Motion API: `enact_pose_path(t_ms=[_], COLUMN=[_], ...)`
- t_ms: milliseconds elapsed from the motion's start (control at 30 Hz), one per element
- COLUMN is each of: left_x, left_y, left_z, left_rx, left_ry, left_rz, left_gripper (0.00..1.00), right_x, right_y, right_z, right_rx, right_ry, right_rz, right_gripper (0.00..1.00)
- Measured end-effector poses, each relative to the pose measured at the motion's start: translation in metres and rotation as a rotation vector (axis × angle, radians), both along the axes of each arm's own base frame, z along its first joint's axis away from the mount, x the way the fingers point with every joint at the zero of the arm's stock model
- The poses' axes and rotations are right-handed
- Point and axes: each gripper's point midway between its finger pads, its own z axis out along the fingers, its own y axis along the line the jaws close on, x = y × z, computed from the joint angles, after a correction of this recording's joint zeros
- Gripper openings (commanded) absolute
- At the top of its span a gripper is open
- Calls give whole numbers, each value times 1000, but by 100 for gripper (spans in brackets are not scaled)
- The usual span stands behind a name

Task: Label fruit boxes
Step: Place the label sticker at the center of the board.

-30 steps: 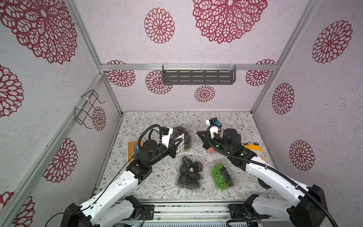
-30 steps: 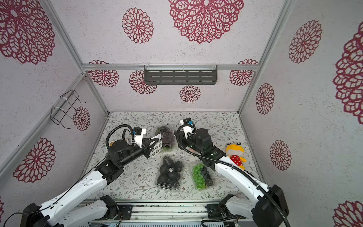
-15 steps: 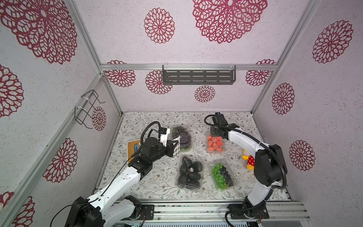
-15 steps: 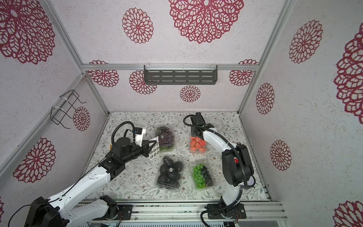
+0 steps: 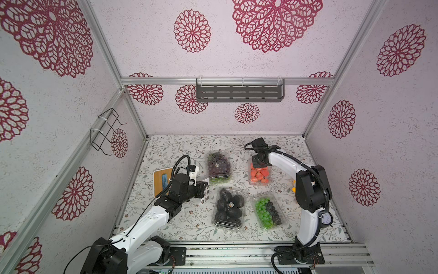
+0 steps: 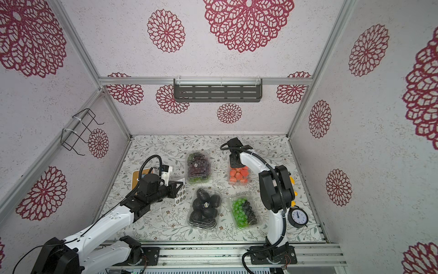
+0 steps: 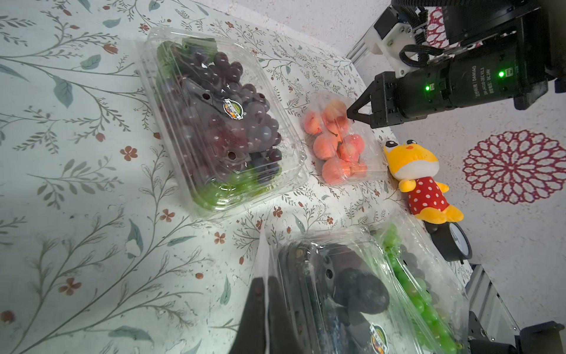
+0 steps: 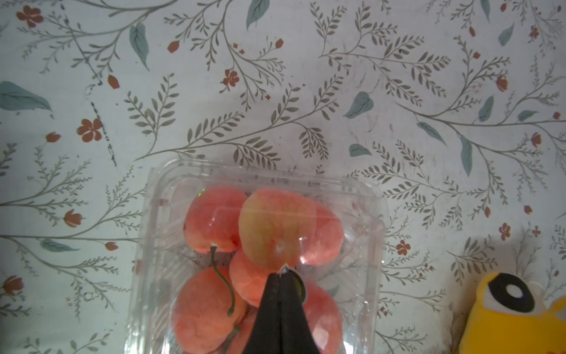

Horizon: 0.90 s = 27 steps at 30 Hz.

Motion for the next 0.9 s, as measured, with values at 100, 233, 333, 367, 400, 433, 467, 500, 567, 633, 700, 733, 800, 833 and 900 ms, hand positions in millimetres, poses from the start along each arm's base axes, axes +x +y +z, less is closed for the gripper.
enact_pose_path(t_ms=[100,233,333,367,400,433,467,500,567,633,700,733,800,833,900], left_x=[1,1,1,1,1,2,2,3,4,4,4,4,4,4,4], left_y=[2,4,5,6,6,7,8,8,9,9,9,9,9,9,9], left_z=[-1,-3,-4,-5,-5,-6,-7,-8,-13,-18,-22,-24,-27,-28,-28], left_rx=[1,6,7,10,12,14,16,18,26,33,38,41,44,45,45], left_ry=[6,14,22,24,24,26,28,31,44,59,70,76,84,87,90], left_rz=[16,28,35,39,43,50,56,59,64,67,68,69,69,69,70], left_gripper=[0,0,0,0,0,0,0,0,0,0,0,0,0,0,0], right_x=[-1,-2,-4,-6,-6,-6,-6,-6,-6,-7,-6,-7,-8,-8,-9], right_y=[2,2,4,4,5,5,5,5,7,6,6,6,5,5,4], right_z=[-5,-8,-5,-5,-5,-5,-6,-7,-10,-10,-8,-7,-7,-8,-8], right_rx=[12,25,44,51,54,58,64,70,100,125,158,174,208,225,259], right_ry=[3,-8,-15,-14,-13,-12,-12,-12,-16,-27,-39,-42,-46,-47,-53], right_rz=[2,-6,-2,1,1,1,-1,-1,5,4,3,3,0,0,-1], right_gripper=[0,0,0,0,0,0,0,0,0,0,0,1,8,10,12])
